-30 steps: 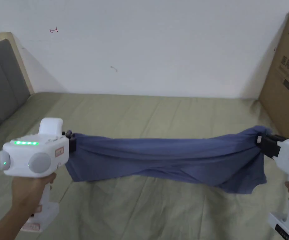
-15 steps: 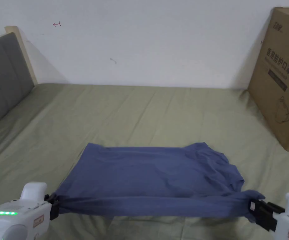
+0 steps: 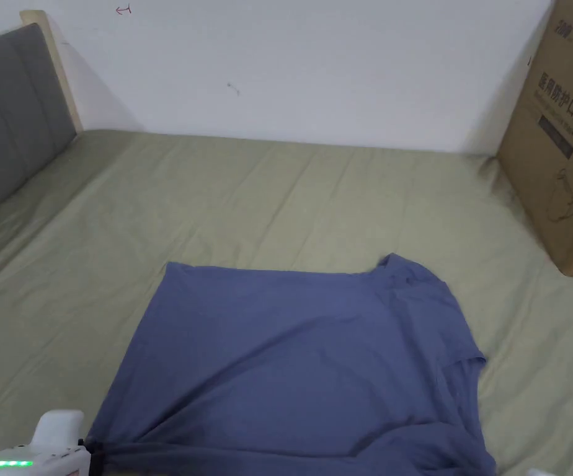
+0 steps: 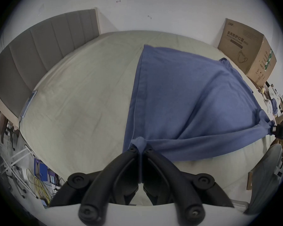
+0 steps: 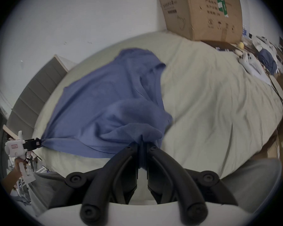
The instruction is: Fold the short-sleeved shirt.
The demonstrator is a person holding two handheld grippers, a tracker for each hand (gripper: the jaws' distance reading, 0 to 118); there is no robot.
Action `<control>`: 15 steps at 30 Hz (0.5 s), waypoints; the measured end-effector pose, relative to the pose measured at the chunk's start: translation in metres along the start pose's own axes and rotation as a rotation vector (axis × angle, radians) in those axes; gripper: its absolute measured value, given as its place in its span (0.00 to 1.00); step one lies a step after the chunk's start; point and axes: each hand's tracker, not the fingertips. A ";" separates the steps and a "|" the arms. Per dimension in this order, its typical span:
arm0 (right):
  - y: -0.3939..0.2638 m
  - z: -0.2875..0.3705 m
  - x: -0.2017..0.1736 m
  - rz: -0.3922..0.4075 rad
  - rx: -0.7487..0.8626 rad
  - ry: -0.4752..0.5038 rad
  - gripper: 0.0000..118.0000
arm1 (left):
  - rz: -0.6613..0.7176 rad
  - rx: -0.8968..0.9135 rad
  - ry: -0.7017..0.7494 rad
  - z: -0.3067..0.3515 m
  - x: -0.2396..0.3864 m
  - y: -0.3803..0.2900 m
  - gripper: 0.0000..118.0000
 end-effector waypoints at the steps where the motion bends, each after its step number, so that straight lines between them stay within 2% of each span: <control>1: -0.002 -0.005 0.000 -0.003 -0.018 -0.011 0.08 | -0.006 -0.012 0.004 -0.004 0.003 -0.002 0.02; 5: -0.003 -0.011 -0.007 0.020 -0.042 -0.036 0.08 | 0.004 -0.019 0.025 -0.007 0.005 -0.005 0.05; 6: -0.001 -0.009 -0.010 0.030 -0.031 -0.044 0.16 | 0.018 -0.021 0.023 -0.004 0.005 -0.003 0.11; 8: 0.009 0.002 -0.015 0.034 -0.023 -0.040 0.56 | 0.082 -0.041 0.022 0.004 0.005 0.002 0.51; 9: 0.016 0.008 -0.018 0.041 -0.013 -0.032 0.79 | 0.120 -0.044 0.018 0.012 0.007 0.009 0.67; 10: 0.024 0.017 -0.022 0.049 0.012 -0.018 0.91 | 0.146 -0.041 -0.015 0.019 0.007 0.015 0.71; 12: 0.045 0.040 -0.033 0.072 0.147 0.017 0.90 | 0.182 0.067 -0.102 0.042 0.011 0.032 0.72; 15: 0.083 0.075 -0.057 0.128 0.283 0.033 0.90 | 0.151 0.232 -0.122 0.083 0.027 0.066 0.73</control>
